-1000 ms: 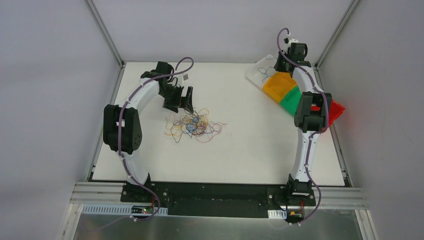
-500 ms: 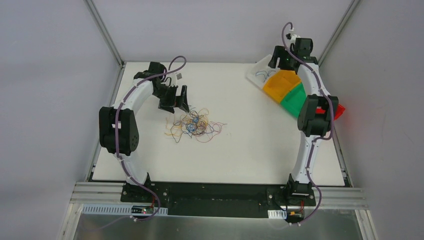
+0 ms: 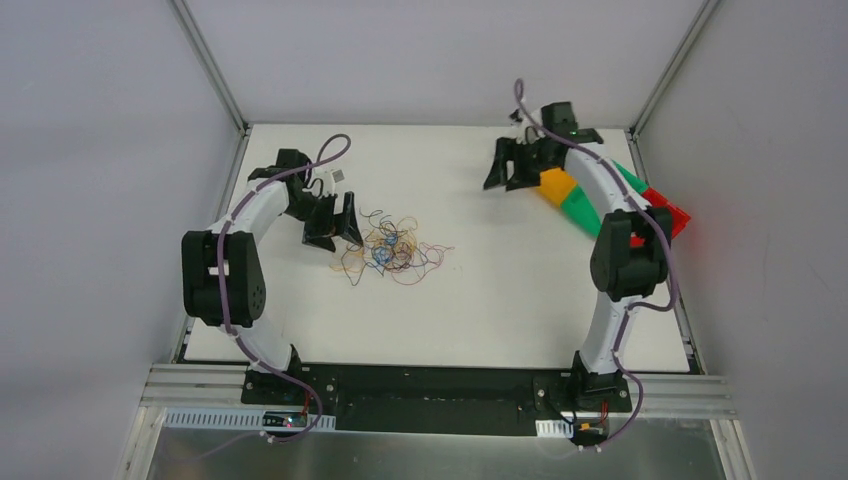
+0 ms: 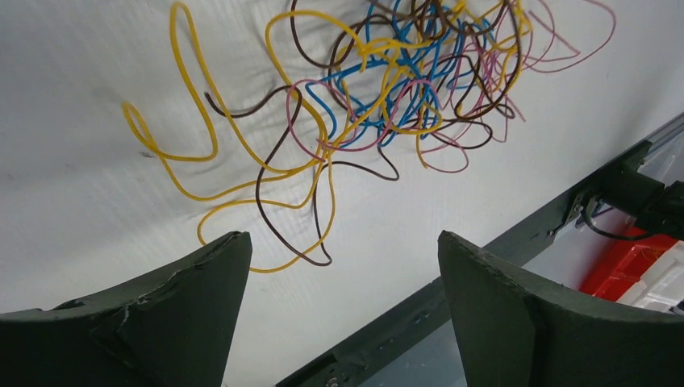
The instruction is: Untangle the cables
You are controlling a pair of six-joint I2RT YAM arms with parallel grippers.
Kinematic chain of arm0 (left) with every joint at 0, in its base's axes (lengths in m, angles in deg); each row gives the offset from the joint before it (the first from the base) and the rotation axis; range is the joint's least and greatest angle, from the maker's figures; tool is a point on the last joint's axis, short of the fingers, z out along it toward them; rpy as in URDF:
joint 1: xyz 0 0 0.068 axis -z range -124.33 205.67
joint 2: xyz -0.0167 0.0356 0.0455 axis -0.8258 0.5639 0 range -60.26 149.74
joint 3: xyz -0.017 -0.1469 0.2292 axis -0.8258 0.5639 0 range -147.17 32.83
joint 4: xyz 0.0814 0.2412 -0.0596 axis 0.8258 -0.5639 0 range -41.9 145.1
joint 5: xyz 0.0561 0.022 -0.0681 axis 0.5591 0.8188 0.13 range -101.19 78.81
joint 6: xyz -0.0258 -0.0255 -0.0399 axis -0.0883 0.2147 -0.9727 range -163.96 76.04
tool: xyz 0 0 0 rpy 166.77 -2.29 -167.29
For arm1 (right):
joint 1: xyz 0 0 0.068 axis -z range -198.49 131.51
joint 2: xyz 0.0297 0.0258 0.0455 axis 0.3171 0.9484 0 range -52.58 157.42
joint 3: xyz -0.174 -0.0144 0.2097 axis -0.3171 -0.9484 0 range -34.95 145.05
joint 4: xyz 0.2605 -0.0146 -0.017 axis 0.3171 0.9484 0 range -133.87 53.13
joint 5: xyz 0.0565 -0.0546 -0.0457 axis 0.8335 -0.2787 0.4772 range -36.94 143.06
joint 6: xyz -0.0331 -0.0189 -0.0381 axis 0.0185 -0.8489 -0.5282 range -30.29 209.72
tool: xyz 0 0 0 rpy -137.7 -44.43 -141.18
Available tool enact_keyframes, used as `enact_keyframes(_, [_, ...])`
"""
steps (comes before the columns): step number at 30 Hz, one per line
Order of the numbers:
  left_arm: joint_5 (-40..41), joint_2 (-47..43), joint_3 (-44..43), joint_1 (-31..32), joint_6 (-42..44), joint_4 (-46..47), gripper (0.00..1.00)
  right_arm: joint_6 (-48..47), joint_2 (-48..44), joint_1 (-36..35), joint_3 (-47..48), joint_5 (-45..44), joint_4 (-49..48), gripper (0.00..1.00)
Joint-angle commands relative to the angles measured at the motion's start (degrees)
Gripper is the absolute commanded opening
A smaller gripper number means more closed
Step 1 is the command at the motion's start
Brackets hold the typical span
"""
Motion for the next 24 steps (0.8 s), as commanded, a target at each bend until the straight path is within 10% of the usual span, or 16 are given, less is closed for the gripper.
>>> enact_keyframes(1, [-4.87, 0.57, 4.36, 0.20, -0.37, 1.82, 0.85, -0.27, -1.61, -9.92, -7.05, 6.00, 3.52, 0.74])
enact_keyframes(13, [-6.21, 5.63, 4.16, 0.19, -3.53, 5.65, 0.53, 3.78, 5.86, -23.66, -14.38, 0.51, -6.36, 0.70])
enact_keyframes(20, [-9.21, 9.46, 0.37, 2.23, -4.82, 7.89, 0.70, 5.51, 8.65, -25.69, -15.39, -1.99, -8.08, 0.62])
enact_keyframes(24, [-9.60, 10.53, -0.11, 5.73, -7.44, 12.45, 0.73, 5.59, 8.23, -25.81, -16.38, -3.25, -8.83, 0.41])
